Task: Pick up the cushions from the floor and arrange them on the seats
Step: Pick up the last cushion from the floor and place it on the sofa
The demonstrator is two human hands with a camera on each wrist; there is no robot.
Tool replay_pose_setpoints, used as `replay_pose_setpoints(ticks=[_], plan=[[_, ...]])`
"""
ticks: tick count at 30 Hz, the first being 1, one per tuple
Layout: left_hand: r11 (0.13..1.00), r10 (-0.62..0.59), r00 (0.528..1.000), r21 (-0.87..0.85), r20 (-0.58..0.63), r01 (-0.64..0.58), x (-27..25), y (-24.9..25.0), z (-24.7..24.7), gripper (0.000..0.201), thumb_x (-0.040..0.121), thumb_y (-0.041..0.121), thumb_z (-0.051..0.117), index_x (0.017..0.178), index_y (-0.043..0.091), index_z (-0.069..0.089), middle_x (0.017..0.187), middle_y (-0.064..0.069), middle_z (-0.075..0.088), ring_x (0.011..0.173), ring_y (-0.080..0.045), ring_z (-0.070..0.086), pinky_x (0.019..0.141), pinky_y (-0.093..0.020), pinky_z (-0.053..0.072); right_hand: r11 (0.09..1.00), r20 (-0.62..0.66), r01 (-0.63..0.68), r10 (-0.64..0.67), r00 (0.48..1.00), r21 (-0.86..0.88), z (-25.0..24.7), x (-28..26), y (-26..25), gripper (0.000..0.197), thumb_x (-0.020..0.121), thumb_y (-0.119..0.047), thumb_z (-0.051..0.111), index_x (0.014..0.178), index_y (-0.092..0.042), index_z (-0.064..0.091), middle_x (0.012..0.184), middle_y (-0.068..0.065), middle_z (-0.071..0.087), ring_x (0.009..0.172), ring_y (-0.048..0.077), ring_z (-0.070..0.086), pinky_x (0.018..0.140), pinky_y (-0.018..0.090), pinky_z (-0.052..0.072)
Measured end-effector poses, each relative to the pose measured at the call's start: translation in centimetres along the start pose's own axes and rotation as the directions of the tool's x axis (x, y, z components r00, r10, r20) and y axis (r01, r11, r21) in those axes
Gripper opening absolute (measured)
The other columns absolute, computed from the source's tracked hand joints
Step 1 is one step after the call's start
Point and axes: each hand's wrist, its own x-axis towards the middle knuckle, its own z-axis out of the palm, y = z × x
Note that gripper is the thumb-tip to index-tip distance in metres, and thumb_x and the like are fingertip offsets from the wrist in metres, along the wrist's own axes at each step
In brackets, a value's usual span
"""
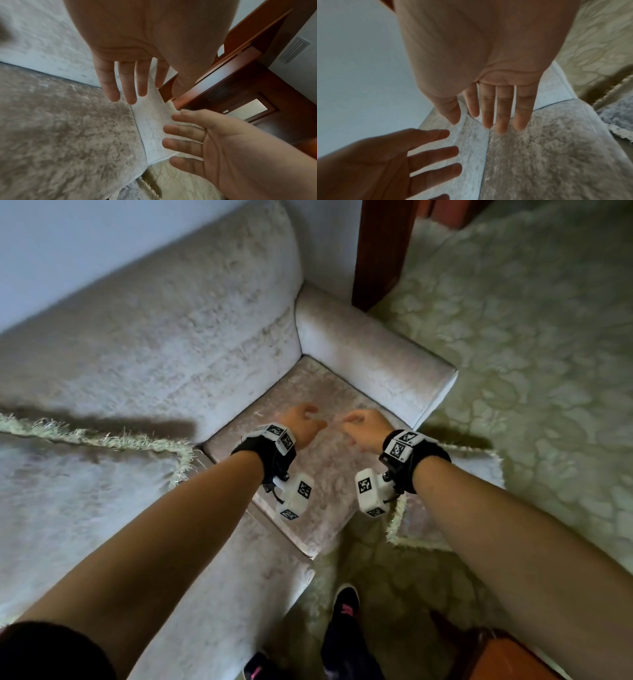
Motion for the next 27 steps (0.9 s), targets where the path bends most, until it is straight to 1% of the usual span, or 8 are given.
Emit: replay_pose_setpoints(ticks=[5, 9, 12, 14, 19, 22, 24, 27], plan=[[0.998, 0.004, 0.997, -0.071, 0.081, 0.002, 2.7, 6.9, 6.0, 0.048, 0.09, 0.03, 0.063, 0.135, 0.021, 0.049, 0.128, -0.011, 0.059, 0.104, -0.029, 0.062, 0.088, -0.045, 0.055, 0.984, -0.059, -0.091, 0.101, 0.993, 0.152, -8.2, 0.3, 4.5, 0.028, 0.09, -0.029, 0.063, 0.116, -0.017, 0.065, 0.114, 0.007, 0.068, 0.102, 0.028, 0.067, 0.092, 0.045, 0.055], [0.995, -0.006, 0.988, -0.102, 0.157, 0.022, 4.8, 11.5, 10.5, 0.045, 0.092, 0.027, 0.061, 0.134, 0.019, 0.05, 0.122, -0.014, 0.061, 0.107, -0.031, 0.061, 0.085, -0.044, 0.053, 0.952, -0.108, -0.134, 0.17, 0.979, 0.276, -13.9, 0.1, 8.2, 0.013, 0.089, -0.031, 0.067, 0.092, -0.018, 0.066, 0.098, 0.01, 0.069, 0.098, 0.031, 0.068, 0.085, 0.041, 0.056], [0.997, 0.0, 0.987, -0.073, 0.161, 0.012, 6.6, 14.6, 14.3, 0.04, 0.089, 0.032, 0.064, 0.126, 0.019, 0.056, 0.126, -0.014, 0.059, 0.107, -0.033, 0.06, 0.089, -0.047, 0.054, 0.907, -0.122, -0.211, 0.272, 0.955, 0.364, -18.0, -0.2, 11.5, 0.032, 0.092, -0.032, 0.065, 0.116, -0.011, 0.063, 0.109, 0.017, 0.067, 0.099, 0.031, 0.067, 0.087, 0.042, 0.055], [0.999, 0.046, 0.984, -0.029, 0.171, -0.042, 7.4, 16.5, 16.9, 0.041, 0.091, 0.032, 0.06, 0.127, 0.013, 0.056, 0.13, -0.015, 0.057, 0.114, -0.035, 0.057, 0.096, -0.049, 0.05, 0.891, -0.157, -0.242, 0.322, 0.934, 0.385, -20.6, -0.5, 13.9, 0.042, 0.094, -0.033, 0.063, 0.127, -0.008, 0.058, 0.116, 0.014, 0.065, 0.102, 0.03, 0.065, 0.084, 0.039, 0.055], [0.999, 0.028, 0.947, -0.033, 0.319, -0.019, 9.9, 21.3, 23.0, 0.045, 0.095, 0.036, 0.054, 0.133, 0.011, 0.051, 0.135, -0.017, 0.053, 0.122, -0.038, 0.053, 0.096, -0.05, 0.049, 0.77, -0.181, -0.327, 0.49, 0.853, 0.548, -26.9, -0.8, 18.8, 0.032, 0.095, -0.036, 0.061, 0.113, -0.01, 0.06, 0.117, 0.012, 0.062, 0.107, 0.029, 0.061, 0.093, 0.044, 0.051], [0.993, -0.059, 0.863, -0.061, 0.502, 0.104, 12.3, 24.9, 25.7, 0.047, 0.097, 0.039, 0.049, 0.139, 0.017, 0.043, 0.134, -0.011, 0.05, 0.123, -0.032, 0.053, 0.093, -0.045, 0.045, 0.753, -0.189, -0.362, 0.534, 0.824, 0.55, -29.8, 0.2, 20.9, 0.021, 0.092, -0.04, 0.063, 0.094, -0.019, 0.058, 0.108, 0.007, 0.062, 0.105, 0.028, 0.06, 0.091, 0.043, 0.051], [0.994, -0.042, 0.841, -0.065, 0.539, 0.091, 14.1, 27.6, 27.5, 0.046, 0.098, 0.036, 0.049, 0.138, 0.016, 0.042, 0.129, -0.01, 0.051, 0.118, -0.031, 0.054, 0.096, -0.045, 0.043, 0.747, -0.218, -0.376, 0.562, 0.798, 0.548, -31.6, 1.4, 22.3, 0.026, 0.088, -0.044, 0.066, 0.095, -0.019, 0.06, 0.107, 0.007, 0.063, 0.103, 0.027, 0.06, 0.086, 0.041, 0.051], [0.998, -0.002, 0.861, -0.052, 0.509, 0.033, 17.6, 30.1, 30.1, 0.041, 0.097, 0.034, 0.052, 0.133, 0.016, 0.045, 0.122, -0.01, 0.055, 0.105, -0.027, 0.058, 0.092, -0.045, 0.047, 0.715, -0.209, -0.415, 0.609, 0.765, 0.563, -34.3, 4.0, 24.3, 0.041, 0.085, -0.044, 0.07, 0.111, -0.013, 0.062, 0.11, 0.01, 0.064, 0.102, 0.029, 0.061, 0.089, 0.043, 0.052]])
